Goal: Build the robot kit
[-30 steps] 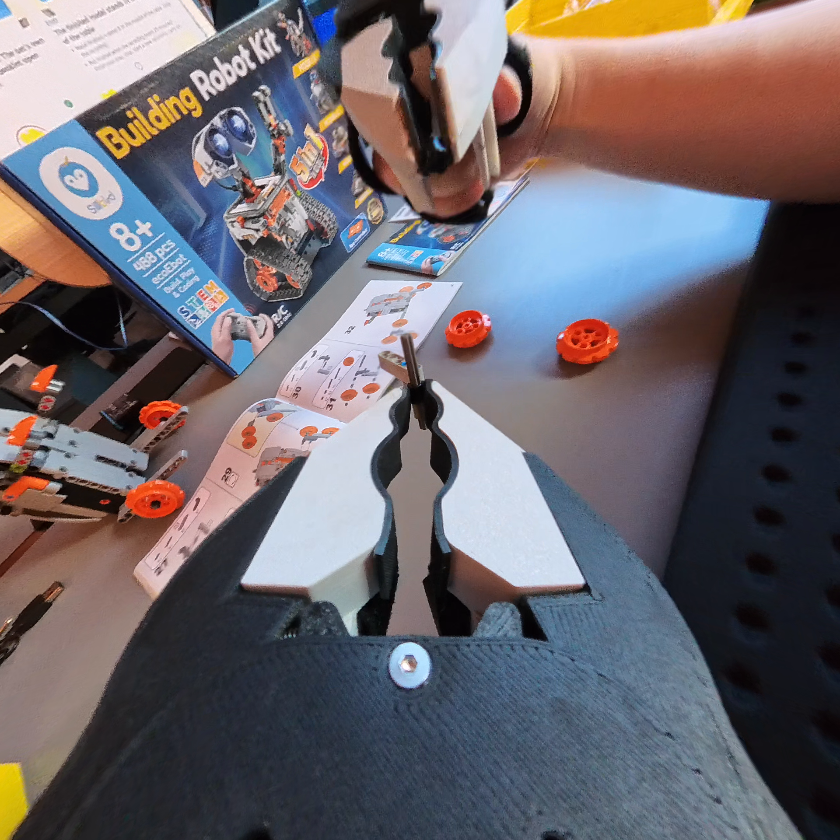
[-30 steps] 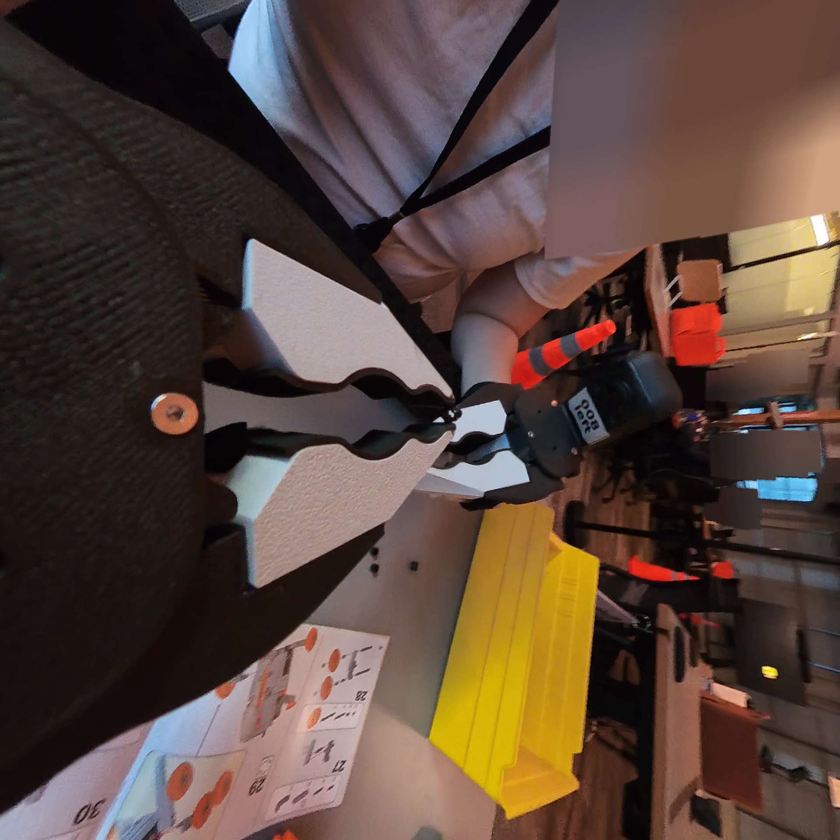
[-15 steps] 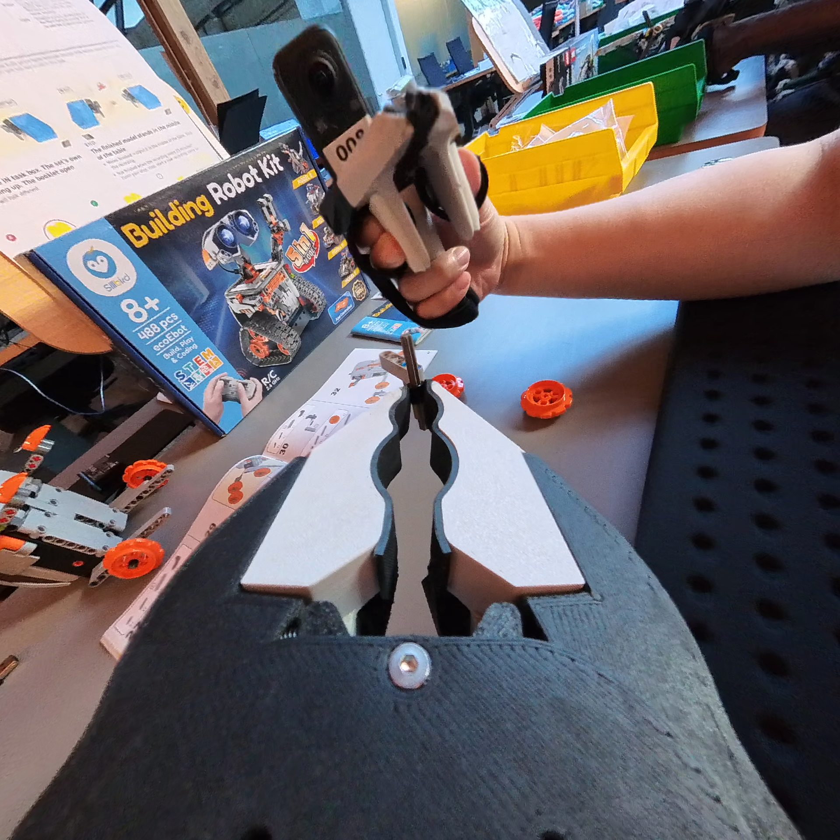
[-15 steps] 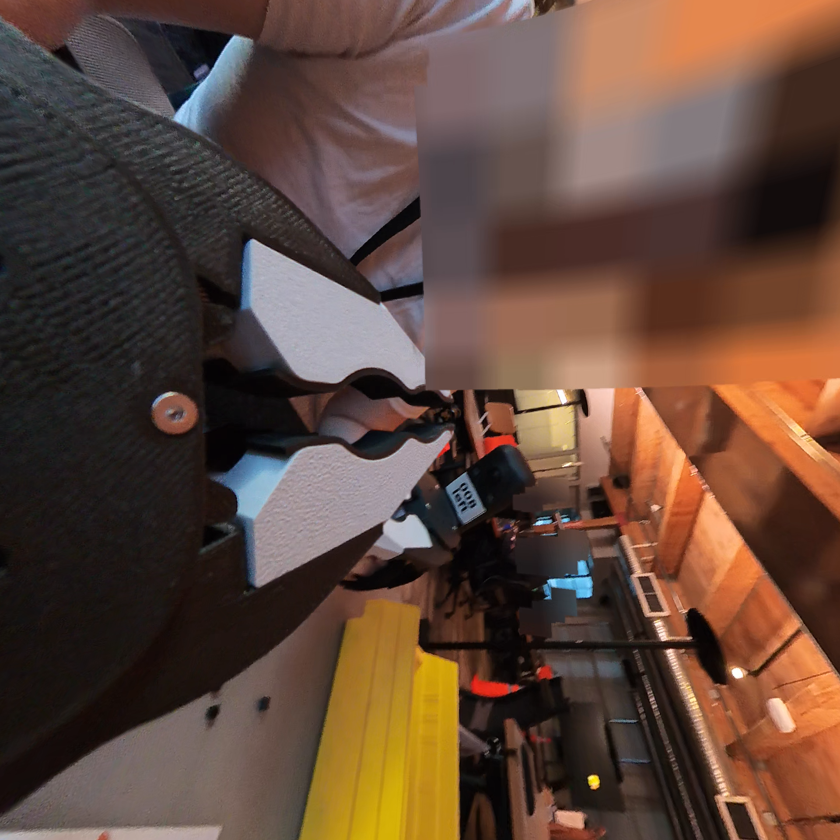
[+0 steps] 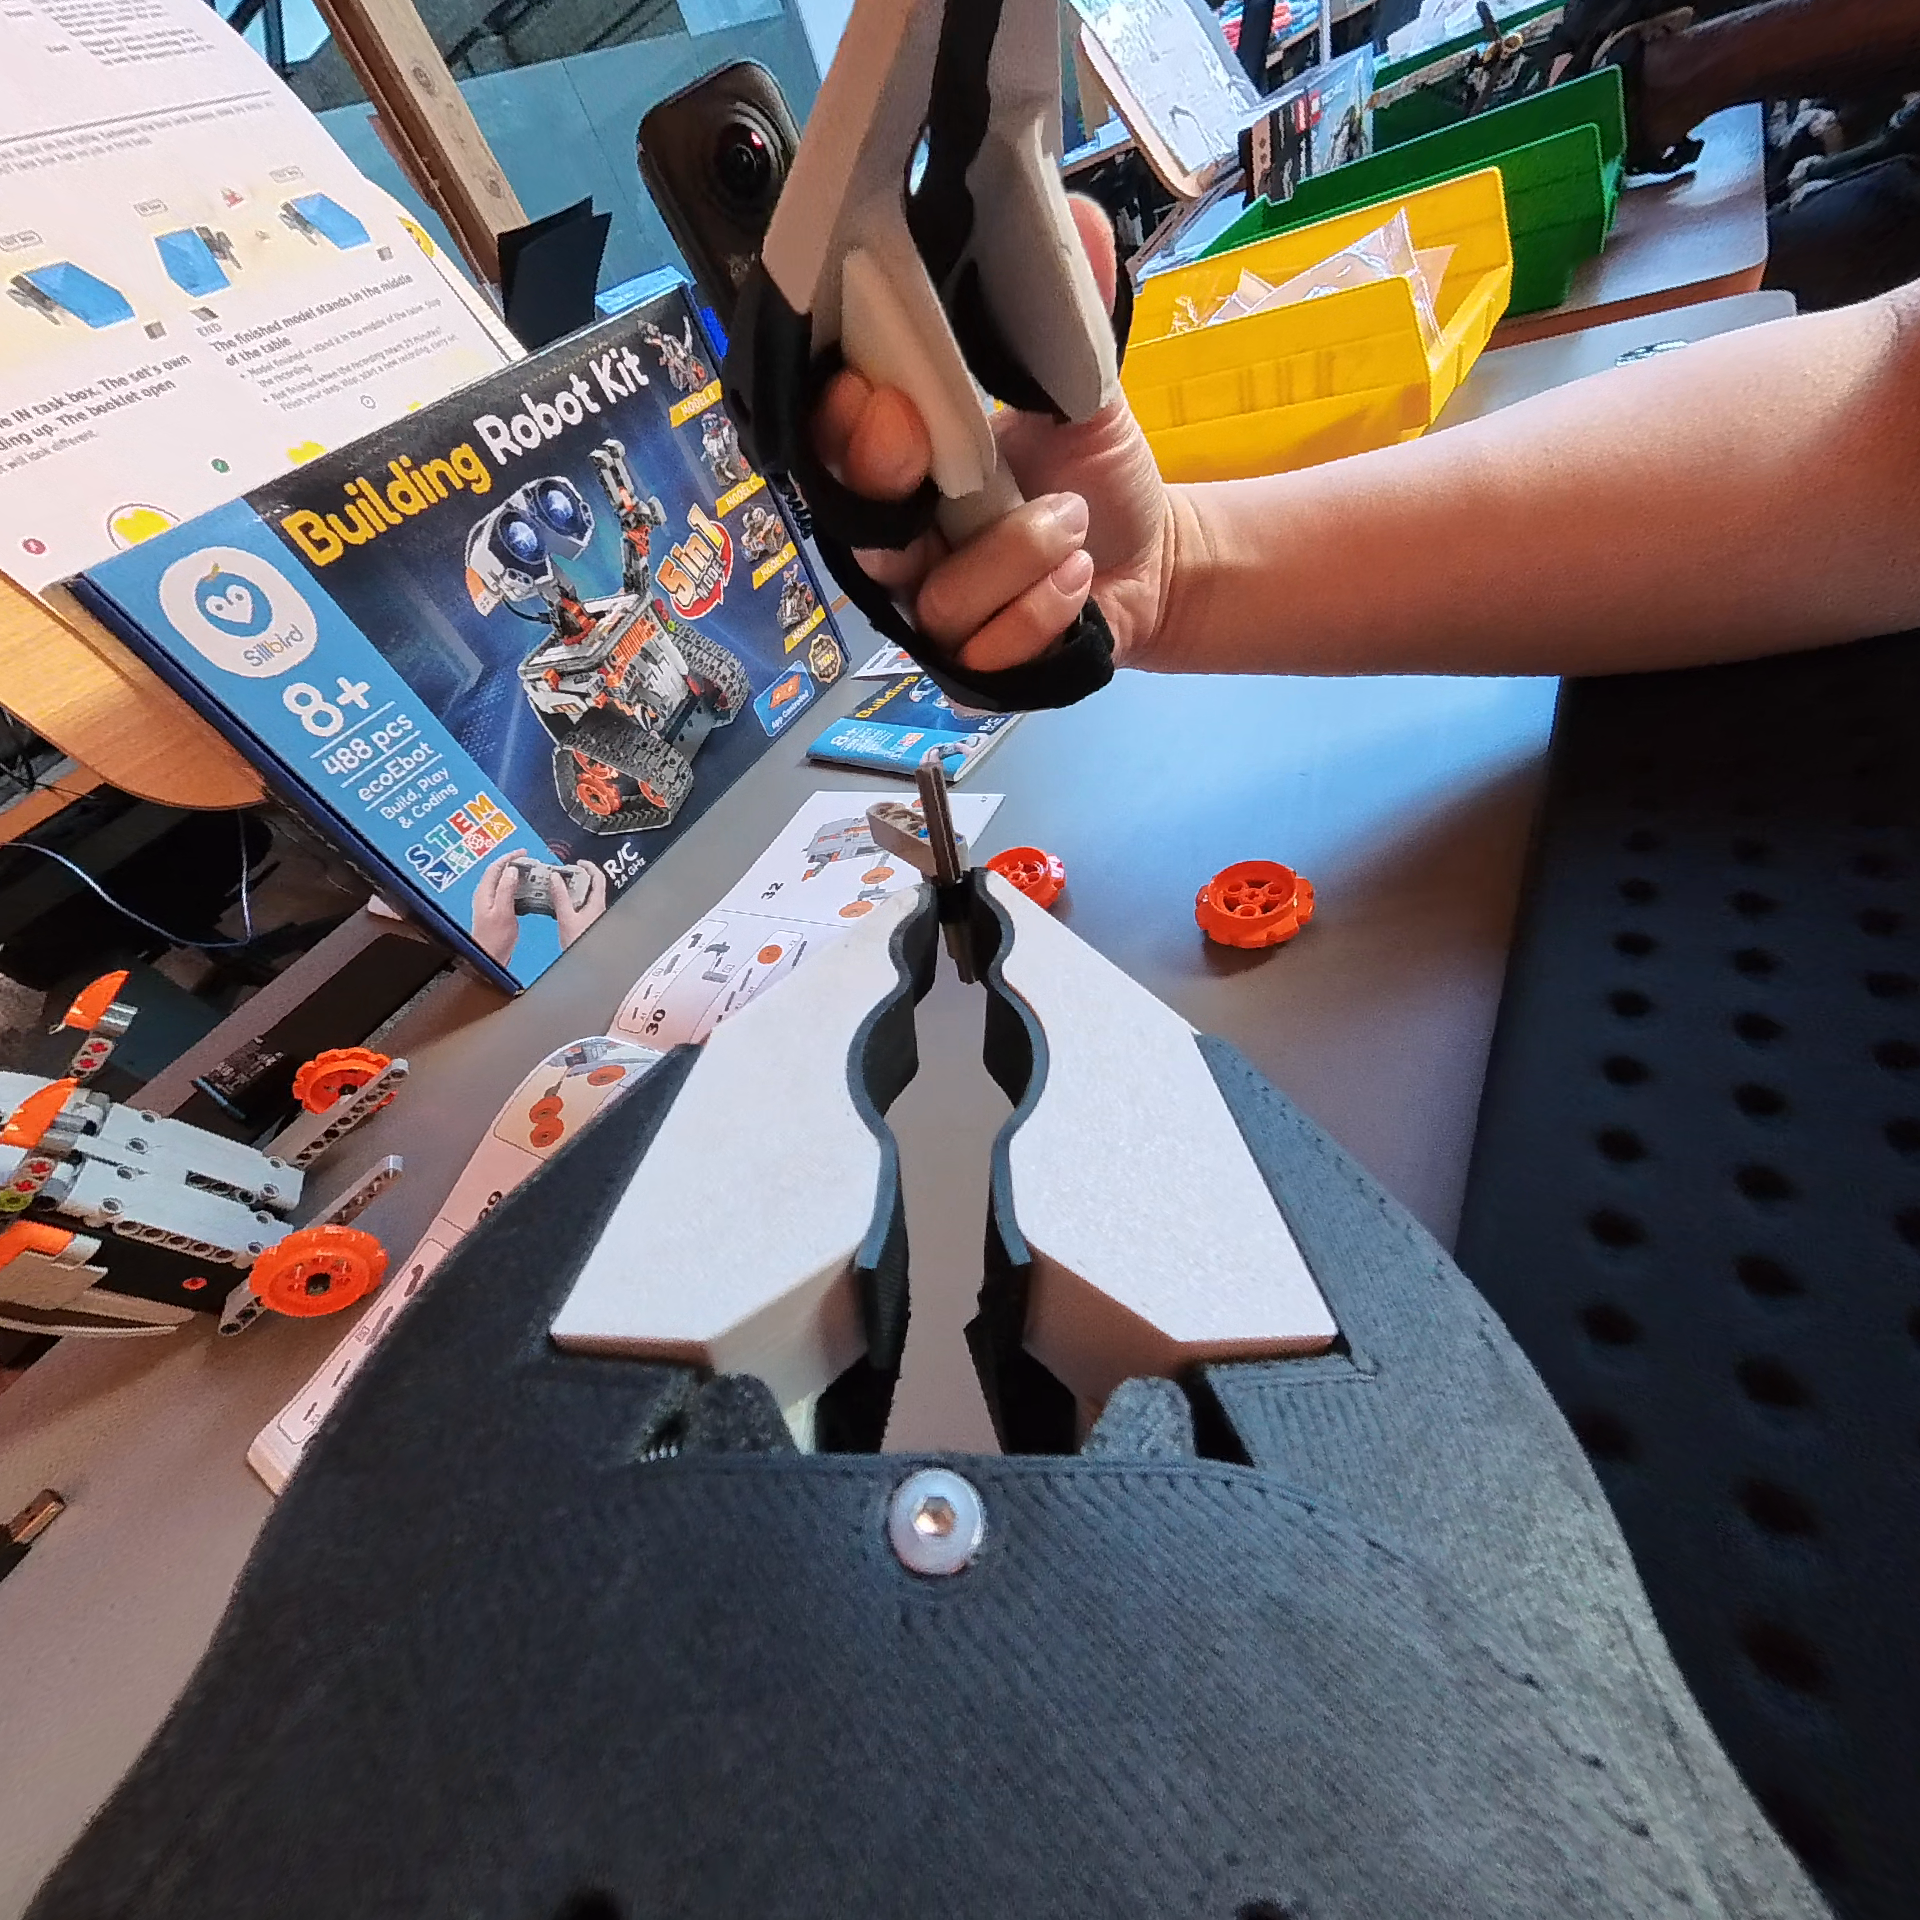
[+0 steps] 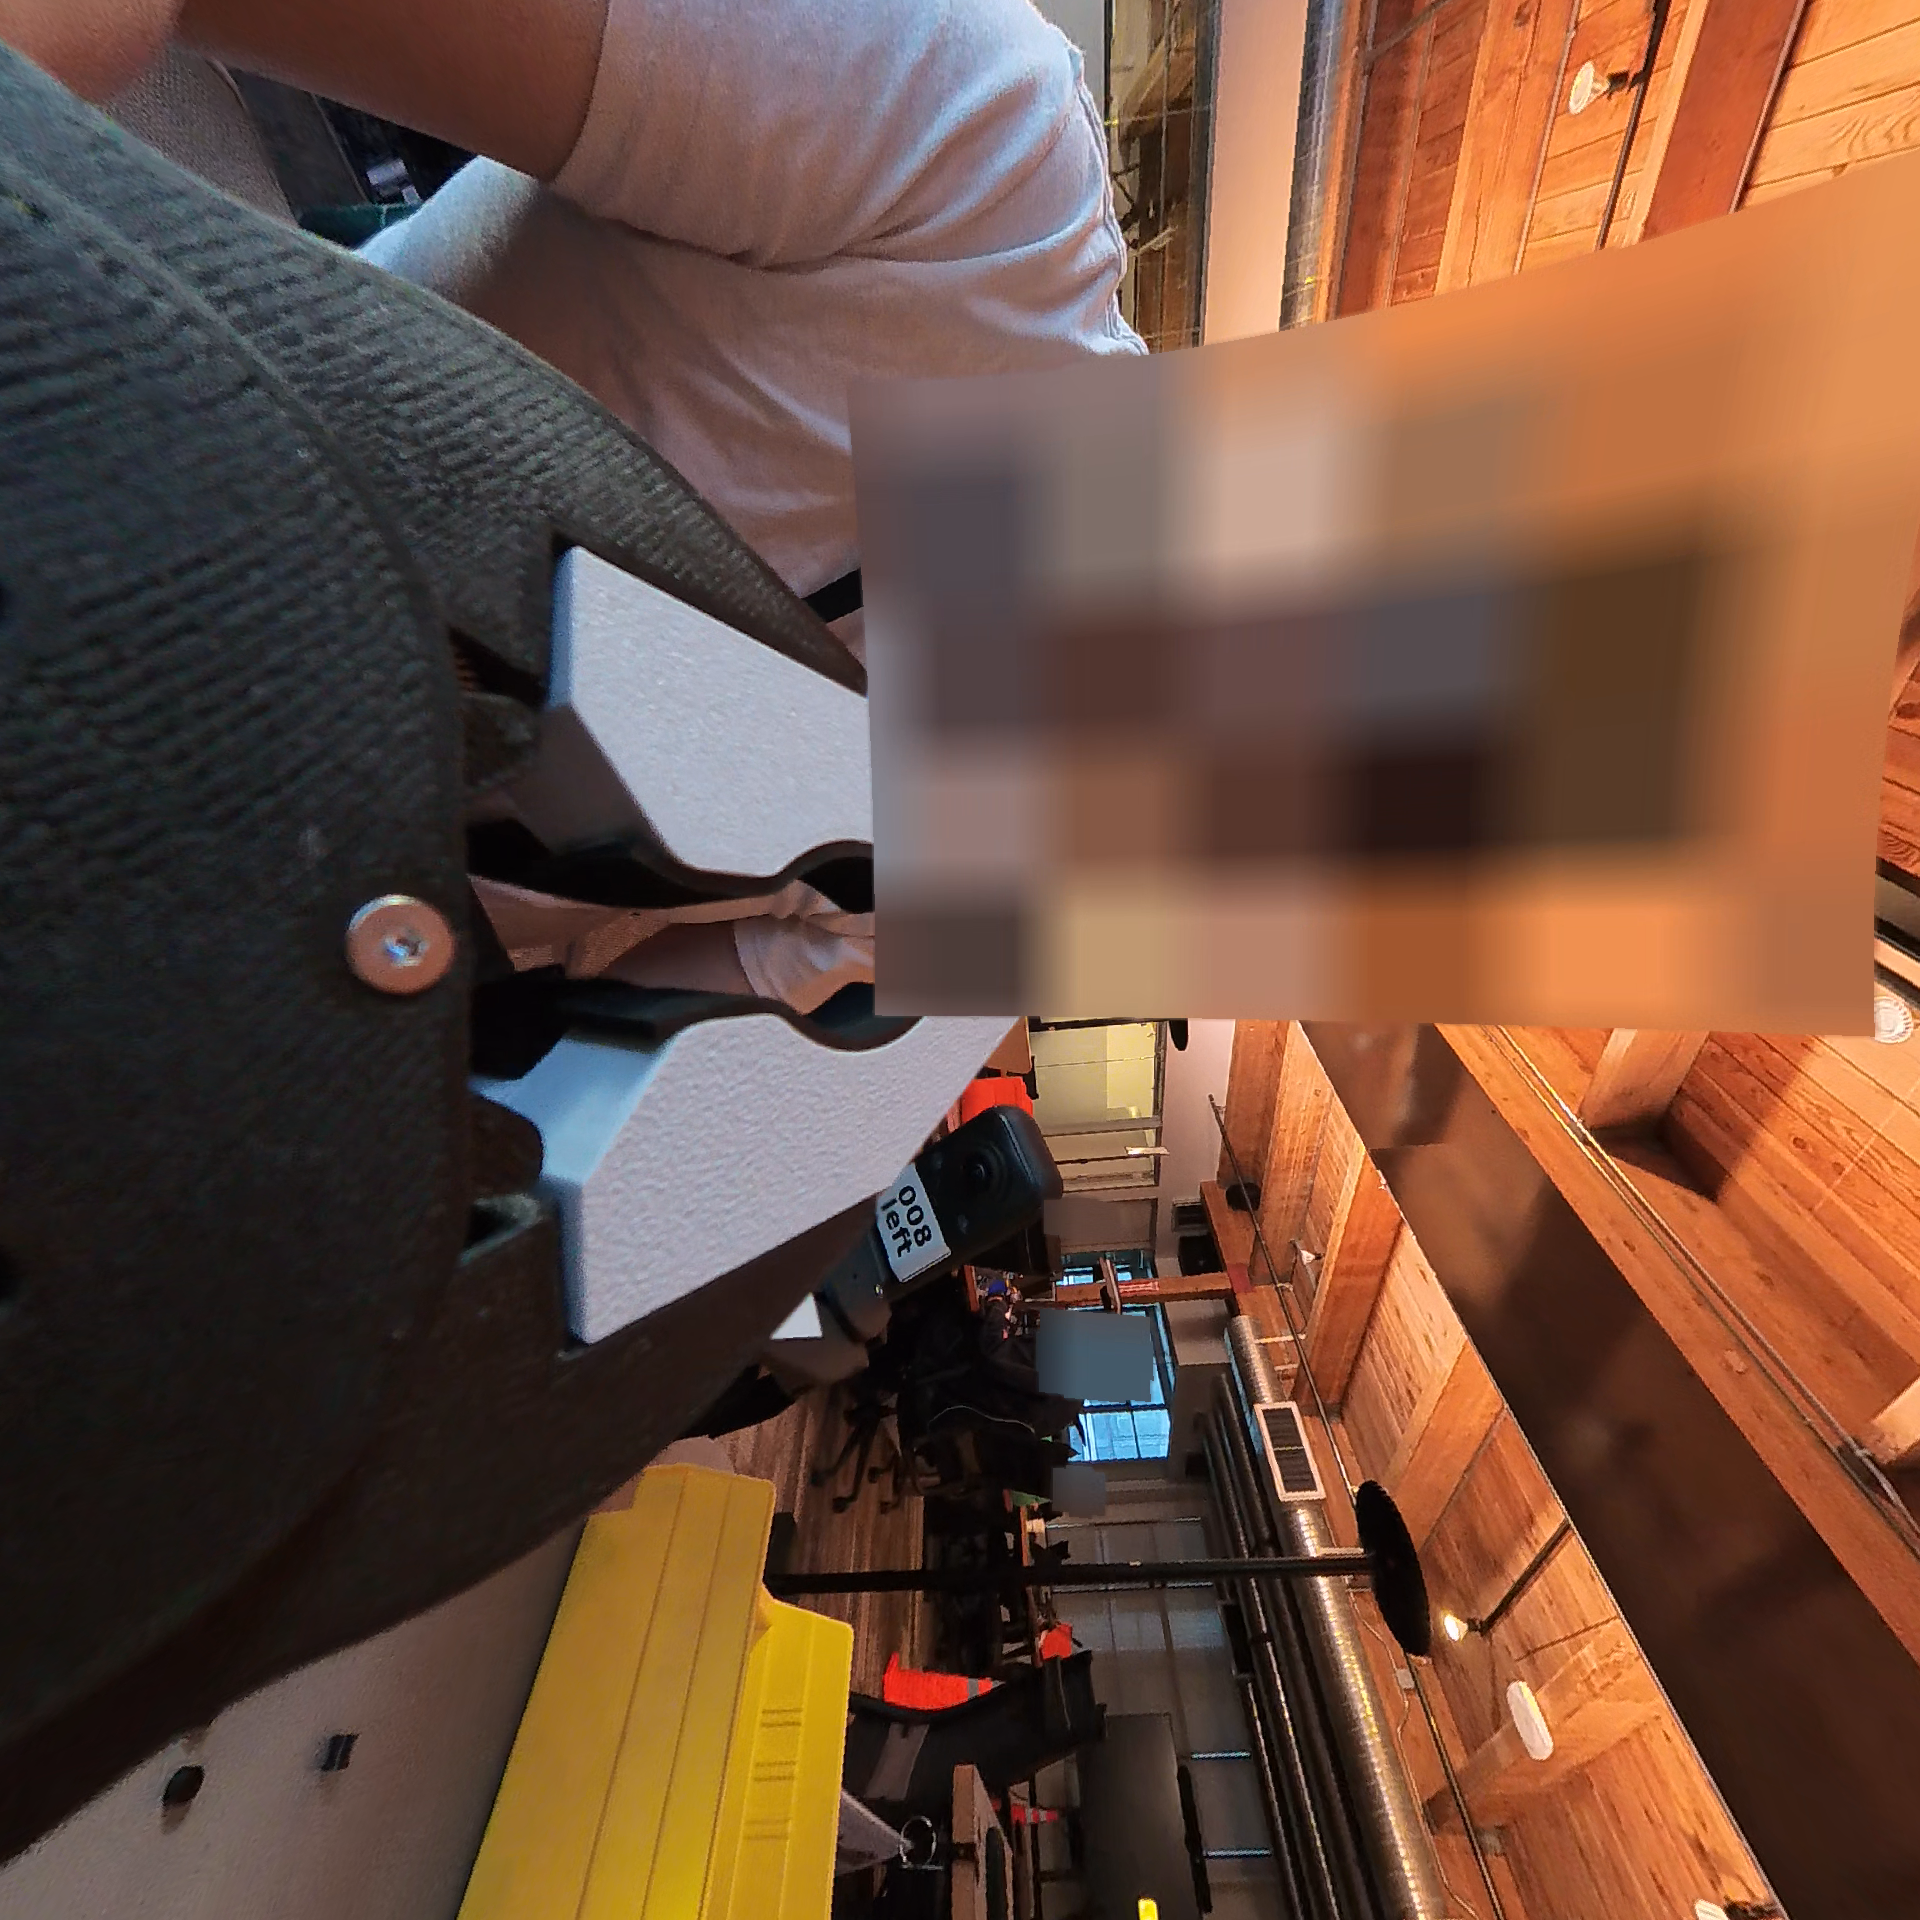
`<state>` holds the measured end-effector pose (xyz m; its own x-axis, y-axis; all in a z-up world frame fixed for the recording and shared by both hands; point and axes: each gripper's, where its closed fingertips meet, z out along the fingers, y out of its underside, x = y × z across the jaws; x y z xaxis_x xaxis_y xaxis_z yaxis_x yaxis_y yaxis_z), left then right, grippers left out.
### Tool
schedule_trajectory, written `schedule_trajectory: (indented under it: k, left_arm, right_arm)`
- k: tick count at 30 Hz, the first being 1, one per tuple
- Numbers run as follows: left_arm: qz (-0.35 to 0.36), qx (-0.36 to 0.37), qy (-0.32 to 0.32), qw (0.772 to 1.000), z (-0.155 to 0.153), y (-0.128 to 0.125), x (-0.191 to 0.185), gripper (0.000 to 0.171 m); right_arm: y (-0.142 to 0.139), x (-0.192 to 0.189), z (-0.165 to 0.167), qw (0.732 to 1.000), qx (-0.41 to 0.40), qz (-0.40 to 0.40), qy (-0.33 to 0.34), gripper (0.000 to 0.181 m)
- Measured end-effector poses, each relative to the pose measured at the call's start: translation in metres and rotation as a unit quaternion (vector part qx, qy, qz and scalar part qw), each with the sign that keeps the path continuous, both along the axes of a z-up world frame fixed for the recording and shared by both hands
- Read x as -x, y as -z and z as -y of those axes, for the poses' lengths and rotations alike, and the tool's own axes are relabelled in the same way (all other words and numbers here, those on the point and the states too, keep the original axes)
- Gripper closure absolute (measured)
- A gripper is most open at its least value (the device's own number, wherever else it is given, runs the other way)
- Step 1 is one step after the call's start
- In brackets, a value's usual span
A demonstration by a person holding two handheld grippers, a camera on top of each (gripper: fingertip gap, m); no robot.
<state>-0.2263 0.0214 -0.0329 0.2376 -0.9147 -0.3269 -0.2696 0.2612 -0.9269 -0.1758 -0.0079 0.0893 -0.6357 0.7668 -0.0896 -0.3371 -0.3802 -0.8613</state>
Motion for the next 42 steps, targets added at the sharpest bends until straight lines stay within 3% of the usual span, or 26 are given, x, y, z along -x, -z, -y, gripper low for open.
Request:
schedule_trajectory:
  k: [4,7,8,11,14,18,25,42]
  left_arm:
    - [-0.002,0.002,-0.009,1.0,-0.003,0.001,0.001,0.169]
    - [-0.018,0.006,-0.034,0.999,-0.013,0.007,0.003,0.169]
    - [-0.029,0.008,-0.044,0.999,-0.017,0.011,0.004,0.169]
    - [-0.072,0.01,-0.059,0.996,-0.023,0.027,0.003,0.169]
    - [-0.113,-0.006,-0.059,0.992,-0.022,0.041,-0.001,0.169]
    - [-0.135,-0.018,-0.06,0.989,-0.021,0.048,-0.003,0.168]
    - [-0.133,-0.021,-0.063,0.989,-0.022,0.046,-0.002,0.169]
    - [-0.185,-0.039,-0.075,0.979,-0.025,0.061,0.0,0.169]
  right_arm:
    - [0.004,0.004,-0.001,1.0,-0.003,0.016,0.005,0.177]
    - [0.034,0.028,-0.017,0.984,-0.043,0.148,0.091,0.176]
    - [0.052,0.036,-0.026,0.96,-0.092,0.215,0.152,0.177]
    - [0.093,0.037,-0.049,0.831,-0.28,0.373,0.303,0.176]
    - [0.114,0.036,-0.05,0.744,-0.37,0.45,0.326,0.176]
    - [0.125,0.043,-0.044,0.747,-0.359,0.472,0.301,0.176]
    - [0.143,0.048,-0.049,0.711,-0.358,0.524,0.302,0.176]
    - [0.163,0.046,-0.052,0.689,-0.326,0.578,0.29,0.176]
